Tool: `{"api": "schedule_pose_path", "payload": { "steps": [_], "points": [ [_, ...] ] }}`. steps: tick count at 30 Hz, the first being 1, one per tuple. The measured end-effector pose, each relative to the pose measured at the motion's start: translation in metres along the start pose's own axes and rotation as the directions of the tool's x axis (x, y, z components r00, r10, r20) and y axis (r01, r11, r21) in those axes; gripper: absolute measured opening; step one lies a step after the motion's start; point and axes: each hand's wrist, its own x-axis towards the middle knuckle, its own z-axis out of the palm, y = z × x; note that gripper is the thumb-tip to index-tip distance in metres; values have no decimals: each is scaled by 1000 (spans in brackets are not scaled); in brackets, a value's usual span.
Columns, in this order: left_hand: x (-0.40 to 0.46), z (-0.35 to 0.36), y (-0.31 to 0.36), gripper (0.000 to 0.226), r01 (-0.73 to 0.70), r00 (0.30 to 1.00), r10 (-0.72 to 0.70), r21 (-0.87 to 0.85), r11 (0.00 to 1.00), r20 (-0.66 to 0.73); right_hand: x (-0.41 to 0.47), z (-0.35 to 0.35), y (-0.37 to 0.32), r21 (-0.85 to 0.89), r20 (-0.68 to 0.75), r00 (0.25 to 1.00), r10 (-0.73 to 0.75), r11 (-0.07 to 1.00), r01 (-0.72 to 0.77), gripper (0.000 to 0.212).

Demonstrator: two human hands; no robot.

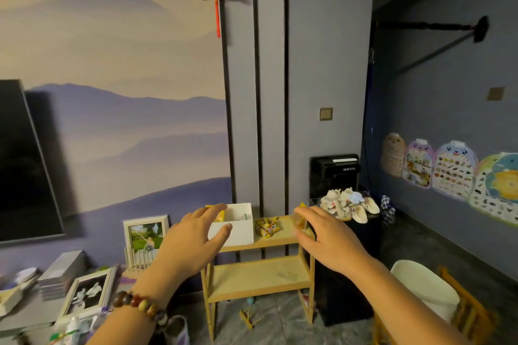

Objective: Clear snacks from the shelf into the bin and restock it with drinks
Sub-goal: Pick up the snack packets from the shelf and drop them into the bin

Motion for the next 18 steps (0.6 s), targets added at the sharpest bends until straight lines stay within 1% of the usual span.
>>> {"api": "schedule_pose_path", "payload": {
  "steps": [2,4,6,9,15,18],
  "points": [
    [27,13,-10,82,4,1000,-4,-1,1000,5,24,12,13,10,-4,1000,7,1000,-7,48],
    [55,31,-18,83,1,1000,-1,-6,1000,12,48,27,32,17,1,1000,8,1000,-9,48],
    [85,52,-24,79,-1,1000,1,-8,1000,23,74,41,56,23,13,1000,18,1000,-18,48],
    [137,83,-29,68,3,999,-2,-14,1000,32,116,62,100,34,17,999,35,999,-36,48],
    [251,140,-26,65,49,998,-48,-21,999,50,218,90,189,37,65,996,64,997,-66,49],
    [303,172,-31,62,62,996,-59,-50,997,67,262,105,228,41,89,993,73,996,-77,49]
  ]
}}
